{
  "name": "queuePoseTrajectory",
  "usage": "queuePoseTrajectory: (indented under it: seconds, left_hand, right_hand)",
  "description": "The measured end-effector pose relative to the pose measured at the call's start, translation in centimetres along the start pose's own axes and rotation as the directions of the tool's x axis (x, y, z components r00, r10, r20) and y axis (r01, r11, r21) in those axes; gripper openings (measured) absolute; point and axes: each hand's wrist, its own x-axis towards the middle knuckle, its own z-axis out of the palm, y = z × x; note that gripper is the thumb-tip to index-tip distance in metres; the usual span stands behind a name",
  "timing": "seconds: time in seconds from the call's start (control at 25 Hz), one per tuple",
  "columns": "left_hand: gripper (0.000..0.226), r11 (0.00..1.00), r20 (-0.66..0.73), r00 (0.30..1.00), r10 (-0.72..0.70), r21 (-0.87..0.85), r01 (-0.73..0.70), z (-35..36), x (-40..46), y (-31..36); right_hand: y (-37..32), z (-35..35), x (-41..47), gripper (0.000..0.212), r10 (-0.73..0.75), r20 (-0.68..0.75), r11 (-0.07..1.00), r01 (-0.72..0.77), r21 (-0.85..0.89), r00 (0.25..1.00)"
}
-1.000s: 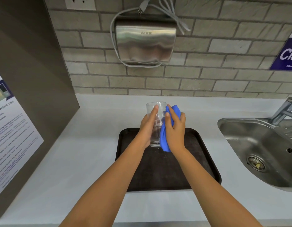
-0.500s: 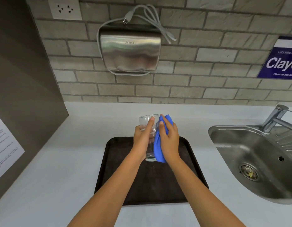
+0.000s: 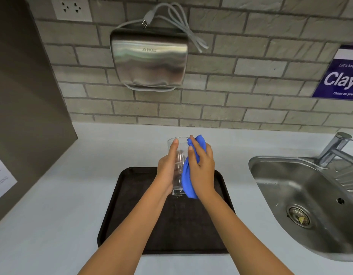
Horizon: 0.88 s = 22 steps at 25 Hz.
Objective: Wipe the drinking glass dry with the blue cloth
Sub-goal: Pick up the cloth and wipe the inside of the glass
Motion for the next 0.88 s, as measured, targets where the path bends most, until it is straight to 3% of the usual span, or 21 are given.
queuePoseTrajectory:
  seconds: [0.16,0.32,0.44,0.6,0.68,0.88]
  left_hand:
    - [0.058,0.996,0.020,0.999,0.031,0.080,-0.032,0.3,-0.1,0.0]
    - [0.044,0.996,0.095,0.994,0.052,0.065,-0.058,0.4,-0.6,-0.3]
    - [0.045,0.997,0.130,0.989,0.071,-0.009,-0.070,0.2,-0.5,0.2]
    - [0.063,0.994,0.104,0.994,0.024,-0.108,-0.013,-0.8,0.1,0.9]
    - [0.072,0.994,0.113,0.994,0.002,-0.109,0.010,-1.4,0.0,0.8]
    - [0.082,0.992,0.173,0.985,0.019,-0.123,0.003,-2.2,-0.7,1.2]
  right_hand:
    - [1.3,0.5,-2.1,0.036,-0.116,0.039,0.984,0.120,-0.135,0.993]
    - [0.8,-0.4,-0.6,0.033,0.038,-0.044,0.996,-0.034,0.079,0.998]
    - [0.0,-0.7,0.0,0.031,0.105,-0.041,0.987,-0.098,0.130,0.994]
    - [0.4,1.0,-3.3,0.044,-0.041,0.017,0.997,0.042,-0.071,0.999]
    - [0.8,1.4,-4.1,0.045,-0.058,0.046,0.996,0.061,-0.065,0.997]
    - [0.9,0.5,-1.7,0.032,0.260,0.072,0.934,-0.270,0.234,0.963]
